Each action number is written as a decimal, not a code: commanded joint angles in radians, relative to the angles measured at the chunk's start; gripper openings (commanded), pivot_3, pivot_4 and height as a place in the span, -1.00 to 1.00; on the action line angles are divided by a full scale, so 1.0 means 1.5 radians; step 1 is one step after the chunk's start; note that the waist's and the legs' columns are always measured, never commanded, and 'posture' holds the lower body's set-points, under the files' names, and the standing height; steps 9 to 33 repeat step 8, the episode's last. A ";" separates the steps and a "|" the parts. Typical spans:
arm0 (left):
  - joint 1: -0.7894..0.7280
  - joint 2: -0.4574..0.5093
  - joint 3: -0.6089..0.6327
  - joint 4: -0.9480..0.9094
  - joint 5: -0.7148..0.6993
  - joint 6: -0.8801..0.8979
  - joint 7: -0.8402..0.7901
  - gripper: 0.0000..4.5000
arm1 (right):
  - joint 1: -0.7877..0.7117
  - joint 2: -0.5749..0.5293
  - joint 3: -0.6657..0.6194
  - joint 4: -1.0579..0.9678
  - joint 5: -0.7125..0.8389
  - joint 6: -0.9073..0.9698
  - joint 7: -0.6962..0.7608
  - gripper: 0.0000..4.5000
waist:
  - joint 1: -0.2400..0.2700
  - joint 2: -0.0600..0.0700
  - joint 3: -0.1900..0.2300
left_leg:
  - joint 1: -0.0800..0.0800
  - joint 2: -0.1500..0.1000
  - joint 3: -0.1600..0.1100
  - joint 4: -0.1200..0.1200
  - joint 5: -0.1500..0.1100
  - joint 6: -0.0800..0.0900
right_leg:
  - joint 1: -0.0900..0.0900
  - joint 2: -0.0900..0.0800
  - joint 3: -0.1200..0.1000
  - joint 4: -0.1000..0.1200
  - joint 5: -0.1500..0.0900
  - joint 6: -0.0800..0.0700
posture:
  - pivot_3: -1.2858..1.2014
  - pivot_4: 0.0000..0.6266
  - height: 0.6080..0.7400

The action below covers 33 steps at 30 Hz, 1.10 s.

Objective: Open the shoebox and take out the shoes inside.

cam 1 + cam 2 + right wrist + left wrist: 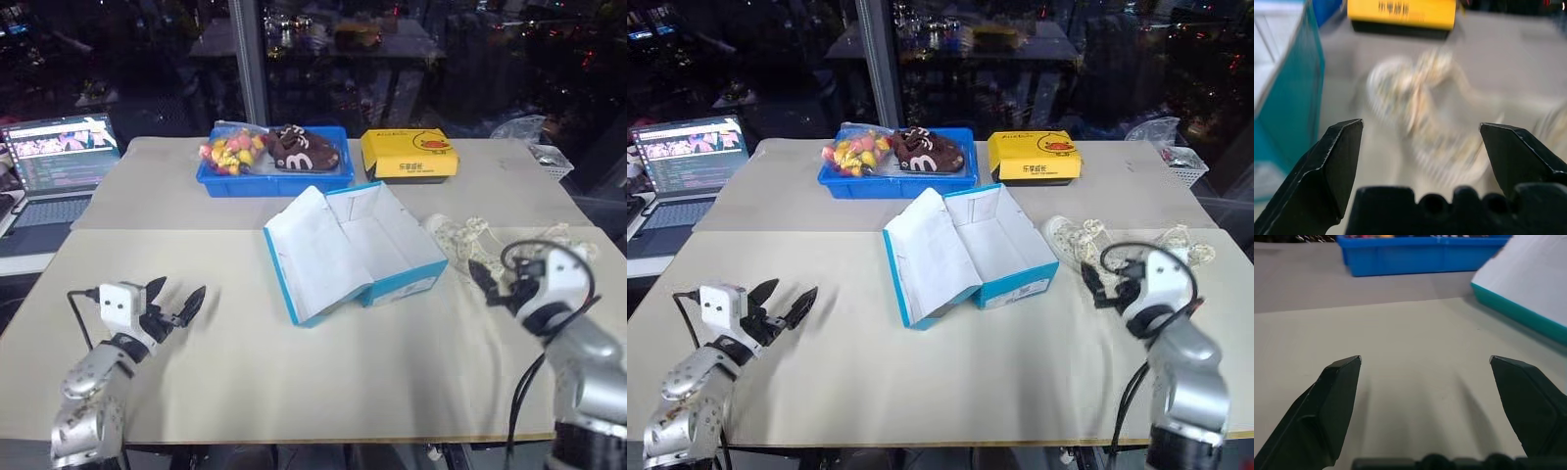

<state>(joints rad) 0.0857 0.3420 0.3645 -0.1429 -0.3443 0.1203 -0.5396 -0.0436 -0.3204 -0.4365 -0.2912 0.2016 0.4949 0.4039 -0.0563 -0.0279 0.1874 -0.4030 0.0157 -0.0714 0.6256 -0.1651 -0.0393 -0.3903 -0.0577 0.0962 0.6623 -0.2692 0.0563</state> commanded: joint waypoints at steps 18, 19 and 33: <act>0.108 -0.084 -0.074 -0.078 0.074 -0.091 0.089 1.00 | 0.053 0.074 0.064 -0.019 -0.014 -0.112 -0.079 1.00 | -0.003 0.000 0.000 | 0.000 0.000 0.001 0.000 0.000 0.000 | 0.000 0.000 0.000 0.000 -0.002 -0.004 | 0.03 -0.52 1.00; 0.108 -0.084 -0.074 -0.078 0.074 -0.091 0.089 1.00 | 0.053 0.074 0.064 -0.019 -0.014 -0.112 -0.079 1.00 | -0.003 0.000 0.000 | 0.000 0.000 0.001 0.000 0.000 0.000 | 0.000 0.000 0.000 0.000 -0.002 -0.004 | 0.03 -0.52 1.00; 0.108 -0.084 -0.074 -0.078 0.074 -0.091 0.089 1.00 | 0.053 0.074 0.064 -0.019 -0.014 -0.112 -0.079 1.00 | -0.003 0.000 0.000 | 0.000 0.000 0.001 0.000 0.000 0.000 | 0.000 0.000 0.000 0.000 -0.002 -0.004 | 0.03 -0.52 1.00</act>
